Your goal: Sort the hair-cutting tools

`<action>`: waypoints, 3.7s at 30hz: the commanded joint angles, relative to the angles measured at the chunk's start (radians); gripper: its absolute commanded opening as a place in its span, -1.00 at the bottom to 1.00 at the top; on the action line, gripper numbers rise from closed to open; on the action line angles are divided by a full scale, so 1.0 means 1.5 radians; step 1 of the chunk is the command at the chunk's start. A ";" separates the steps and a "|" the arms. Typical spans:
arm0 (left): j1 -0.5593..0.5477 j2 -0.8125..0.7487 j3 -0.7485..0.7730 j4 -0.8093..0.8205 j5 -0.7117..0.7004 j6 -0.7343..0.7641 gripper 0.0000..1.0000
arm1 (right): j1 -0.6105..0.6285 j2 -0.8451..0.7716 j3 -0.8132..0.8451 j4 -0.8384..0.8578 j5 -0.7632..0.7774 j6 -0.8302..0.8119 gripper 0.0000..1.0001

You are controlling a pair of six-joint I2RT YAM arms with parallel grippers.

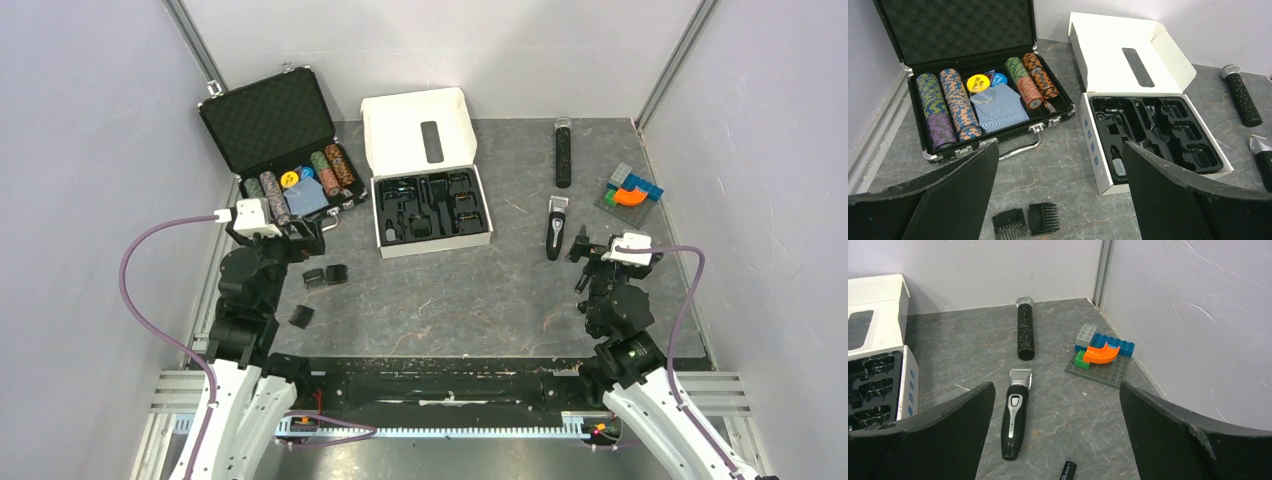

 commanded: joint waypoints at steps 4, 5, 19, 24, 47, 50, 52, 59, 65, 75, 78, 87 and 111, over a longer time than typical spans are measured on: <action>-0.001 -0.007 0.051 -0.073 -0.041 -0.035 1.00 | 0.003 0.066 0.090 -0.063 -0.065 0.062 0.96; -0.001 -0.010 0.053 -0.082 -0.045 -0.038 1.00 | 0.002 0.088 0.108 -0.076 -0.083 0.069 0.96; -0.001 -0.010 0.066 -0.211 -0.046 -0.088 1.00 | 0.002 0.512 0.407 -0.285 -0.303 0.230 0.96; -0.001 -0.010 0.045 -0.210 -0.030 -0.100 1.00 | 0.002 0.563 0.341 -0.111 -0.509 0.220 0.96; 0.007 0.048 0.032 -0.188 0.006 -0.122 1.00 | 0.102 1.002 0.630 -0.192 -0.719 0.093 0.96; 0.009 0.053 0.031 -0.187 0.007 -0.125 1.00 | 0.106 1.000 0.626 -0.218 -0.738 0.084 0.96; 0.011 0.058 0.031 -0.185 0.010 -0.126 1.00 | 0.110 0.990 0.612 -0.234 -0.753 0.077 0.96; 0.020 0.070 0.032 -0.183 0.022 -0.129 1.00 | 0.126 0.933 0.512 -0.265 -0.824 0.067 0.96; 0.022 0.071 0.031 -0.181 0.023 -0.130 1.00 | 0.135 0.876 0.437 -0.289 -0.831 0.067 0.96; 0.023 0.081 0.031 -0.186 0.021 -0.133 1.00 | 0.147 0.770 0.378 -0.320 -0.847 0.055 0.96; 0.023 0.094 0.032 -0.191 0.021 -0.135 1.00 | 0.148 0.733 0.391 -0.328 -0.828 0.048 0.96; 0.024 0.187 0.040 -0.221 0.005 -0.183 1.00 | 0.148 0.550 0.352 -0.228 -0.590 0.052 0.96; 0.139 0.584 0.130 -0.258 0.008 -0.172 0.61 | 0.147 0.444 0.239 -0.124 -0.348 0.094 0.96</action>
